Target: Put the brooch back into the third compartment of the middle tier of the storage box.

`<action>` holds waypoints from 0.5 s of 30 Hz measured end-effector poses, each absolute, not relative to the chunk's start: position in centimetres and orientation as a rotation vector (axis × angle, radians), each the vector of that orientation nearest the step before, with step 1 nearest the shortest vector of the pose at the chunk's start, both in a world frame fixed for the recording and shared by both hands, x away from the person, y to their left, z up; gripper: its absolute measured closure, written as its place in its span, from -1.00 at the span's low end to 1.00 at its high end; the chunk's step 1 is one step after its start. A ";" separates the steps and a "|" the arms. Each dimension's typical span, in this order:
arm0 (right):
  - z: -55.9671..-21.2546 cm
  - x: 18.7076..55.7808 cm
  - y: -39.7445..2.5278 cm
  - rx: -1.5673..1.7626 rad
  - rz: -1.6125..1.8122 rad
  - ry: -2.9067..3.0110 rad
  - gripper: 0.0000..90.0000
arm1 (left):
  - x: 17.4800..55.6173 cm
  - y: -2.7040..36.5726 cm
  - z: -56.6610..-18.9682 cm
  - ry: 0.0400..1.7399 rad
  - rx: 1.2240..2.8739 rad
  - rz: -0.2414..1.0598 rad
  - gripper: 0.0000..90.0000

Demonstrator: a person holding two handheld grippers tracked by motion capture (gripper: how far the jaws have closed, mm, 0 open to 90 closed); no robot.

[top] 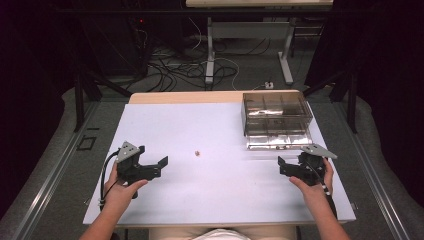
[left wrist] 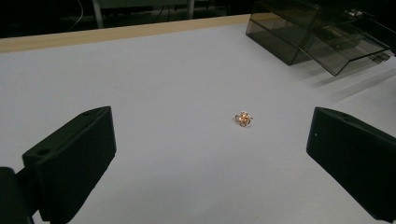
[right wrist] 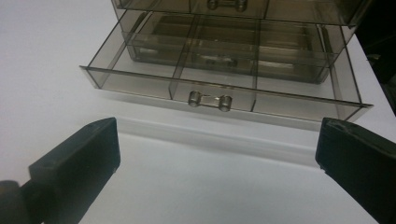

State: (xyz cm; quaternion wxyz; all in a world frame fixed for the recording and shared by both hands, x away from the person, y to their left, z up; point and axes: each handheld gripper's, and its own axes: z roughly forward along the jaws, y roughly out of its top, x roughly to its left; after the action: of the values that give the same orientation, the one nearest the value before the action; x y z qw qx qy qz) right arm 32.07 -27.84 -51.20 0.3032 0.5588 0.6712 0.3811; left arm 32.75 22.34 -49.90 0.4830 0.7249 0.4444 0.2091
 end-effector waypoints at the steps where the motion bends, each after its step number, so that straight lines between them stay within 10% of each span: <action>1: -51.2 32.0 -27.7 1.481 1.007 1.789 -1.00 | 32.7 22.3 -49.8 1.082 1.766 0.511 -0.96; 15: -50.4 31.9 -25.1 1.442 1.054 1.823 -1.00 | 32.3 21.9 -49.8 1.057 1.779 0.512 -0.96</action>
State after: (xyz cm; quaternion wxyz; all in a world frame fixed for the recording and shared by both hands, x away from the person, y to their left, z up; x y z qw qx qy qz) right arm 31.93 -25.13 -50.35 0.2903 0.5408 0.6835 0.3950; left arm 32.31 21.91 -49.85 0.4837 0.7304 0.4340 0.2103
